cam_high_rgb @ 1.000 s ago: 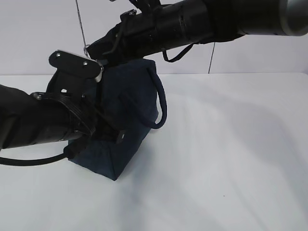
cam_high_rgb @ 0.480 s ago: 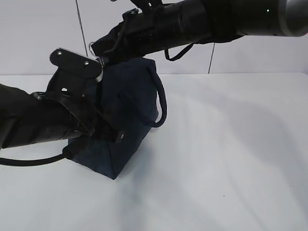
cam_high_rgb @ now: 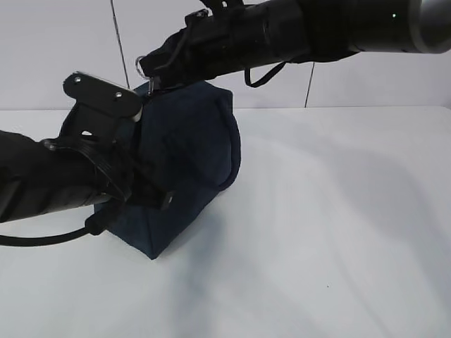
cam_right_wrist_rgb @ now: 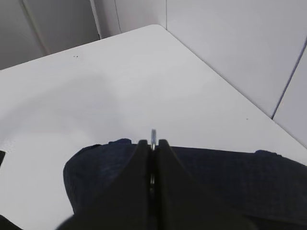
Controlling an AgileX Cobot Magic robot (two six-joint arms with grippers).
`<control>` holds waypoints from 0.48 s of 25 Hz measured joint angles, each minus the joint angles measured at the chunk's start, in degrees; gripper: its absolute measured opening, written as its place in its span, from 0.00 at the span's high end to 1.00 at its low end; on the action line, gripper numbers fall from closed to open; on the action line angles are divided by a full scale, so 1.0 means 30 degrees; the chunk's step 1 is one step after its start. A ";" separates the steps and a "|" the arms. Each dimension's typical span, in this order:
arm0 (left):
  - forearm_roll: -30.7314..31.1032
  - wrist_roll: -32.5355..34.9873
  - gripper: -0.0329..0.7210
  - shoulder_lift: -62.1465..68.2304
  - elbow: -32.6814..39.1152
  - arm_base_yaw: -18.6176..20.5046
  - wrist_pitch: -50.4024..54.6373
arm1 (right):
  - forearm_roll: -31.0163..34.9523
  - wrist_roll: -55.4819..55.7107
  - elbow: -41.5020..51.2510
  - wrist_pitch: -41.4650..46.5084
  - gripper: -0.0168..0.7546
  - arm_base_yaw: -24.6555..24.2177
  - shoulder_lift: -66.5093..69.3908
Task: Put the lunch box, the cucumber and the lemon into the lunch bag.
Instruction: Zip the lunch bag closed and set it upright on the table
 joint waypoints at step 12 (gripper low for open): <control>-0.0044 0.0000 0.96 -0.0034 0.0261 0.0000 -0.1054 | 0.0113 0.0402 0.0000 0.0466 0.97 -0.1288 0.0000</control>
